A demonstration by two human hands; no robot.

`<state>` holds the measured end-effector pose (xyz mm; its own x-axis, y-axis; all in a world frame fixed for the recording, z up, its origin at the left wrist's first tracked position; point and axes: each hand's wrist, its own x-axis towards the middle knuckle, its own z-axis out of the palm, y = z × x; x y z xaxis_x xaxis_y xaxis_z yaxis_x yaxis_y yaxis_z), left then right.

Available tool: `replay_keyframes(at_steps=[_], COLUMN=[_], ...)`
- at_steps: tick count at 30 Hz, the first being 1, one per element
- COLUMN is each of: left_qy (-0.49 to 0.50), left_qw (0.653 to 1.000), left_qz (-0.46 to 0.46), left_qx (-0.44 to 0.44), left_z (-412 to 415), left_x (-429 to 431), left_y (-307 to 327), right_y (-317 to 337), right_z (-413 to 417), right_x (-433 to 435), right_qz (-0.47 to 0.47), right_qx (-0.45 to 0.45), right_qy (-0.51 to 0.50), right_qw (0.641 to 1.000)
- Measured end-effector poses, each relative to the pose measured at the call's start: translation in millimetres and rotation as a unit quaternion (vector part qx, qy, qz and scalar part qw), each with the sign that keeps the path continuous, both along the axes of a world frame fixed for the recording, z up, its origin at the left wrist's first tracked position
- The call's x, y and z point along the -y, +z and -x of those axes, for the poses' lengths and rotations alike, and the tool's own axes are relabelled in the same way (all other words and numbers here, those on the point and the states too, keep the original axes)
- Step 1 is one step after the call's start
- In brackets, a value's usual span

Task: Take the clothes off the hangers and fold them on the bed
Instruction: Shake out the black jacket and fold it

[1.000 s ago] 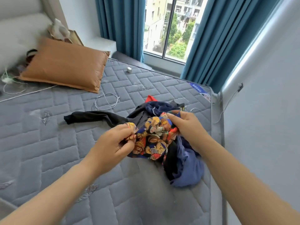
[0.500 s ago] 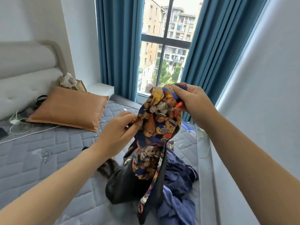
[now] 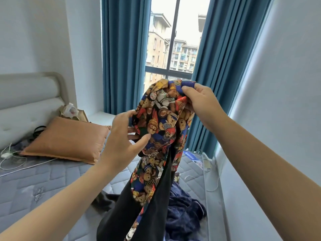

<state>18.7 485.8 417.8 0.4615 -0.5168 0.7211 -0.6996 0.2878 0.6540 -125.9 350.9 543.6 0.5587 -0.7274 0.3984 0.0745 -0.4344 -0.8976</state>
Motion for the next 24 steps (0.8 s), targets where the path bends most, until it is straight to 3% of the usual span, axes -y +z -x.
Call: replay_keyframes(at_steps=[3,5,8,12,16,21,24], left_qy=[0.098,0.113,0.089,0.024,0.022,0.076,0.038], left_qw=[0.993,0.988,0.986,0.991,0.987,0.987,0.993], left_qz=[0.049,0.06,-0.004,-0.092,-0.158,-0.14,-0.106], left_qx=[0.032,0.084,0.139,0.089,0.014,-0.019,-0.043], left_z=[8.9,14.3,25.6,48.7,65.8,70.9,62.0], left_x=[-2.1,-3.0,1.7,16.8,43.8,76.5,86.4], left_y=[-1.8,-4.1,-7.7,-11.0,-8.4,0.9,6.9], right_y=[12.7,18.9,24.2,31.8,43.1,53.9,56.0], right_z=[0.8,1.3,0.4,-0.1,1.0,8.8,16.7], right_x=[-3.9,-6.9,-10.5,-15.3,-21.3,-25.1,-20.3], right_qz=[0.029,0.052,0.073,0.081,0.093,0.106,0.093], right_qx=[0.0,-0.006,-0.024,-0.031,-0.045,-0.04,-0.034], right_qy=[-0.021,-0.039,-0.064,-0.078,-0.057,-0.05,-0.056], right_qw=[0.999,0.998,0.995,0.993,0.993,0.992,0.994])
